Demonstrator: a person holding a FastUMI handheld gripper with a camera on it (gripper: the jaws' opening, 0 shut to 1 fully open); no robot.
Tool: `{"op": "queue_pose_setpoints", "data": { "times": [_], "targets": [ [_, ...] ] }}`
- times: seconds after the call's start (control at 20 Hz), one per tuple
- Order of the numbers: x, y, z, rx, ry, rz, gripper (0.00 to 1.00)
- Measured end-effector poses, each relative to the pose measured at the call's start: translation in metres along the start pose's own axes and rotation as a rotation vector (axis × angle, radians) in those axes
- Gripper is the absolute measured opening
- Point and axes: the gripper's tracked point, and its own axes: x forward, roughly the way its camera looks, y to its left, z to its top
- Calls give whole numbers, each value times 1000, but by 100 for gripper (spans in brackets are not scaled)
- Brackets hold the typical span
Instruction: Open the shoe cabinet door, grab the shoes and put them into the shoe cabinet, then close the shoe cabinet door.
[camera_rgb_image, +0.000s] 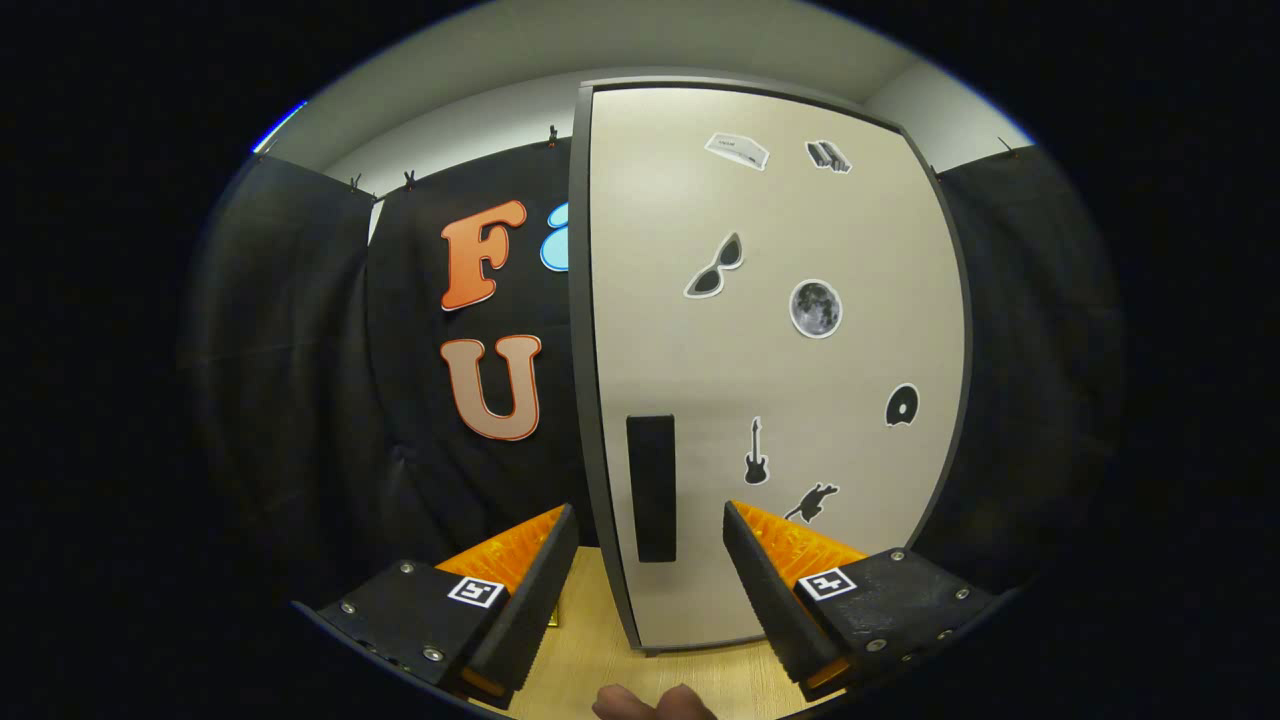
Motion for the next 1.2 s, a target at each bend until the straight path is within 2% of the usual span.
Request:
{"op": "queue_pose_setpoints", "data": {
  "times": [0.3,0.6,0.95,1.2],
  "targets": [
    [-51,-21,6,-6,-11,-44,91],
    [-96,-42,16,0,-41,-35,92],
    [-181,-103,40,12,-126,-50,92],
    [-239,-151,36,14,-135,-72,92]
  ]
}}
